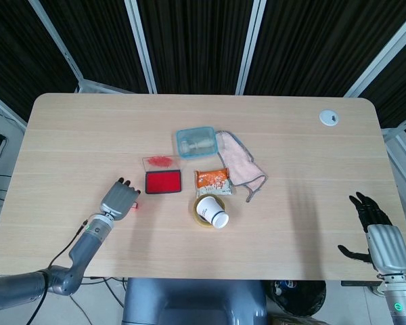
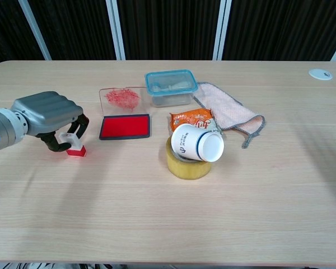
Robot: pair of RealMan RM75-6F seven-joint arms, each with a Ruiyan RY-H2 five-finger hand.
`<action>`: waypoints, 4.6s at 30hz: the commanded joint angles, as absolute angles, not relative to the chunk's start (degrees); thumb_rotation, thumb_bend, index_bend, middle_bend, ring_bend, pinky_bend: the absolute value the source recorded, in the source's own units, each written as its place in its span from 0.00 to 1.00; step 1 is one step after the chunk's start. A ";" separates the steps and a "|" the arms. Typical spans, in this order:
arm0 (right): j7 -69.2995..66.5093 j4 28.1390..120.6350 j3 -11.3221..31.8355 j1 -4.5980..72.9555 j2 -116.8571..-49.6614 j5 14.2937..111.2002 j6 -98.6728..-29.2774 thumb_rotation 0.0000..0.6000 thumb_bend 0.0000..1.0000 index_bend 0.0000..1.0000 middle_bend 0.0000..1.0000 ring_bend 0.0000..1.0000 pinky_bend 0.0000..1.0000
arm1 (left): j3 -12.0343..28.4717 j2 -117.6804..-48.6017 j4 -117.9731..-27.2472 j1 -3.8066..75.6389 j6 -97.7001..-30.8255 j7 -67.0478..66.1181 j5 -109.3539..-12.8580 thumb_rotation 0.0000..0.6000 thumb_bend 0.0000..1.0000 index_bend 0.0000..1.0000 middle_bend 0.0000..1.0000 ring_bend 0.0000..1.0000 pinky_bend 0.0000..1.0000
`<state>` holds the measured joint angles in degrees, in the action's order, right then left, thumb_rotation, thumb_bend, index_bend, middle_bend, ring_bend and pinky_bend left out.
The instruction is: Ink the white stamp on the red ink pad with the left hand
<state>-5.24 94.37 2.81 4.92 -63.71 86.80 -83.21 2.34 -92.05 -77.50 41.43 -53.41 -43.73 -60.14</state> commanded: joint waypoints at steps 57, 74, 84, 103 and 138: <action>-9.75 95.34 2.86 5.27 -62.14 85.67 -81.40 1.00 0.16 0.00 0.00 0.00 0.18 | 17.05 -107.70 -68.91 56.98 -58.34 -60.24 -34.97 1.00 0.51 0.73 0.76 0.53 0.58; -9.66 95.37 2.95 5.31 -62.19 85.31 -81.20 1.00 0.16 0.00 0.00 0.00 0.19 | 15.31 -107.98 -65.54 58.11 -55.19 -58.06 -34.20 1.00 0.51 0.74 0.76 0.54 0.58; -9.68 95.40 2.93 5.38 -62.16 85.19 -80.97 1.00 0.16 0.00 0.00 0.00 0.18 | 14.34 -108.52 -63.73 58.68 -54.17 -57.81 -33.32 1.00 0.51 0.74 0.76 0.54 0.58; -9.86 95.43 2.95 5.42 -62.24 85.11 -80.85 1.00 0.16 0.00 0.00 0.00 0.18 | 12.97 -110.06 -59.97 58.79 -53.14 -56.64 -33.69 1.00 0.51 0.74 0.77 0.54 0.59; -9.89 95.58 3.00 5.40 -62.26 84.94 -80.81 1.00 0.16 0.00 0.00 0.00 0.19 | 11.98 -109.27 -60.47 58.44 -53.65 -56.84 -33.39 1.00 0.51 0.74 0.77 0.54 0.59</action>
<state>-9.89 95.59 3.00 5.40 -62.27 84.94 -80.81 12.00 -109.24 -60.49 58.46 -53.67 -56.87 -33.37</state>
